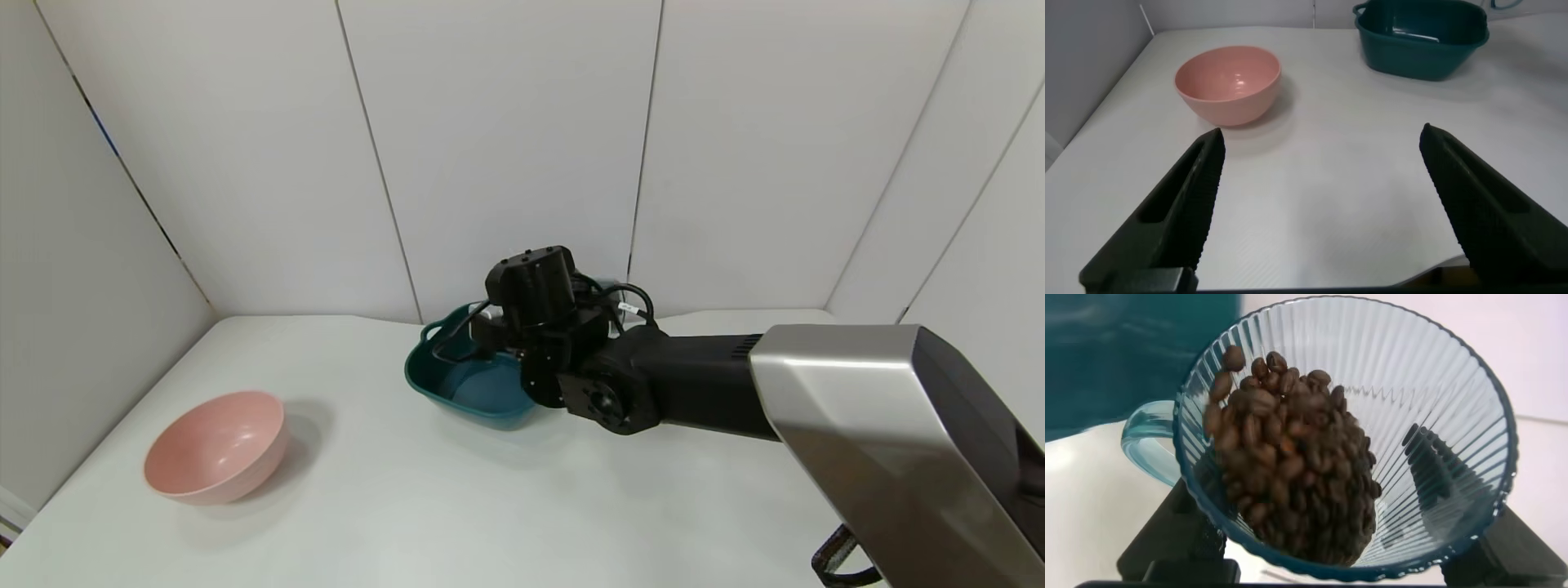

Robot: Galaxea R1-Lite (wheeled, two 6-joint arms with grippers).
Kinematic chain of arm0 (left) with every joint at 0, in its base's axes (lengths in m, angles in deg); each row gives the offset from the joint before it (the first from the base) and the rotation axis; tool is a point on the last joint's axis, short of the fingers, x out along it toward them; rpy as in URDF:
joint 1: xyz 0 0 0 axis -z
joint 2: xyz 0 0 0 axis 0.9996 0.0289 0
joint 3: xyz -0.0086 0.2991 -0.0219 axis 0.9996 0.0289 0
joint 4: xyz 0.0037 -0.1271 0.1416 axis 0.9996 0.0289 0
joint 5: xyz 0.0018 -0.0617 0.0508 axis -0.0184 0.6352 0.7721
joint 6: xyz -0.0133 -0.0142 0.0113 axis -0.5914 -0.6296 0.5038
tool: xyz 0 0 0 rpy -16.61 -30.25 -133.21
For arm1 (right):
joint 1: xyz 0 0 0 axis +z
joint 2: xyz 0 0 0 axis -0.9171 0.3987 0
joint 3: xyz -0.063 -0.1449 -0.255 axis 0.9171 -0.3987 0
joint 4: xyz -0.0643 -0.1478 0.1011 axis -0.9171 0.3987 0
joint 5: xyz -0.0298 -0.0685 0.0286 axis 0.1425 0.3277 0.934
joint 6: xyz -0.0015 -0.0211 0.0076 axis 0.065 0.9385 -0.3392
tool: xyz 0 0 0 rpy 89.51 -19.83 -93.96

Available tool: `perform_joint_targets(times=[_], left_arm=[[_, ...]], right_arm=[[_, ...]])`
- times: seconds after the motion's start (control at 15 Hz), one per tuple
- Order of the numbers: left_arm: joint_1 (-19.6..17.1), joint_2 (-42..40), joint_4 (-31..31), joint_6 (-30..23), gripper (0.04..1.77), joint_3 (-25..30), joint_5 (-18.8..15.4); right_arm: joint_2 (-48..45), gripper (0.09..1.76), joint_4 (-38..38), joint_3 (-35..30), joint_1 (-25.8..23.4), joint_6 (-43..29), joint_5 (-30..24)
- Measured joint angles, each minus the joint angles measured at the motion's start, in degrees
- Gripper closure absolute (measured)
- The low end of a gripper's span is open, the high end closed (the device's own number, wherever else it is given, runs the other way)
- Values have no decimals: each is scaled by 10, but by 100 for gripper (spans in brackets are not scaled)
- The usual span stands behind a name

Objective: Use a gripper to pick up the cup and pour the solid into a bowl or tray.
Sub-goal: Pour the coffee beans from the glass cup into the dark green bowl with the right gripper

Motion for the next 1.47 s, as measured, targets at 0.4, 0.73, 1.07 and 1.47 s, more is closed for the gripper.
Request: perform_joint_targets(times=[0.4,0.73,1.07,1.47], left_arm=[[0,0,0,0,9,0,0],[0,0,0,0,9,0,0],[0,0,0,0,9,0,1],[0,0,0,0,9,0,0]], right_arm=[[21,47,-118,-1,-5,142,-1],[27,47,-119,-2,-6,169,2],[27,47,-119,-2,-3,203,2],[27,47,-119,-2,-4,233,2]])
